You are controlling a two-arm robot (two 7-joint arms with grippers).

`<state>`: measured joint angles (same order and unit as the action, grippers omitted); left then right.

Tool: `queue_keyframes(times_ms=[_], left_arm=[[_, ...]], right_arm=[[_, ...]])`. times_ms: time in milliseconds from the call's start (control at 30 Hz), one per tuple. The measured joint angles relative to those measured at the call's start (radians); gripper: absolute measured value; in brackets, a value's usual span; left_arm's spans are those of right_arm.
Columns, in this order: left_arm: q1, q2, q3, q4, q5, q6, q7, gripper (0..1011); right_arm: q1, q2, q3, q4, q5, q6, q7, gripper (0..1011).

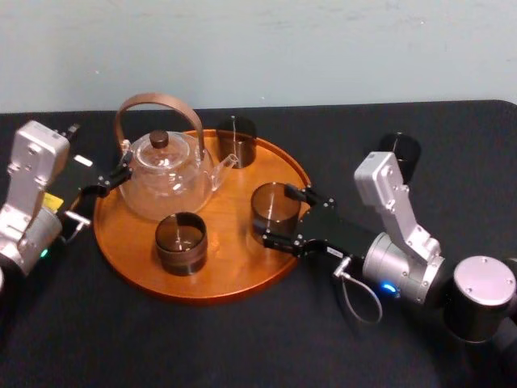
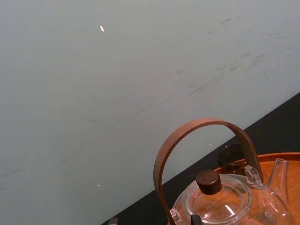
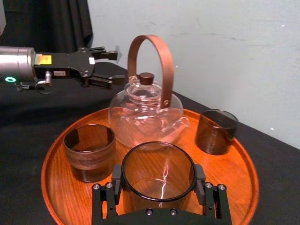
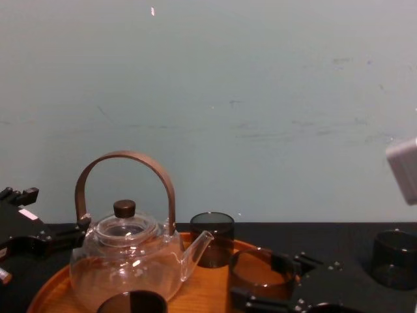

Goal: Pick up the glass from the table and place it on the tray.

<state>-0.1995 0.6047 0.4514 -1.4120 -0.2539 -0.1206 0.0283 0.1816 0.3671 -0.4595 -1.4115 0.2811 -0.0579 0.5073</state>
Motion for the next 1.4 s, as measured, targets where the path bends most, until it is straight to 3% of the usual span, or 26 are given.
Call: queue_keyframes(times_ms=[433,1100,1400], left_arm=[[0.000,0.000,0.000,0.000,0.000,0.000,0.000,1009],[0.000,0.000,0.000,0.000,0.000,0.000,0.000,1010],[0.000,0.000,0.000,0.000,0.000,0.000,0.000,1009]], right_arm=[[0.035,-0.041,-0.042,0.075,-0.003,-0.031,0.018,906],[0.066,-0.068,-0.053,0.176,0.023,-0.062,0.053,906],[0.065,-0.067,-0.052,0.172,0.022,-0.062,0.051,906]])
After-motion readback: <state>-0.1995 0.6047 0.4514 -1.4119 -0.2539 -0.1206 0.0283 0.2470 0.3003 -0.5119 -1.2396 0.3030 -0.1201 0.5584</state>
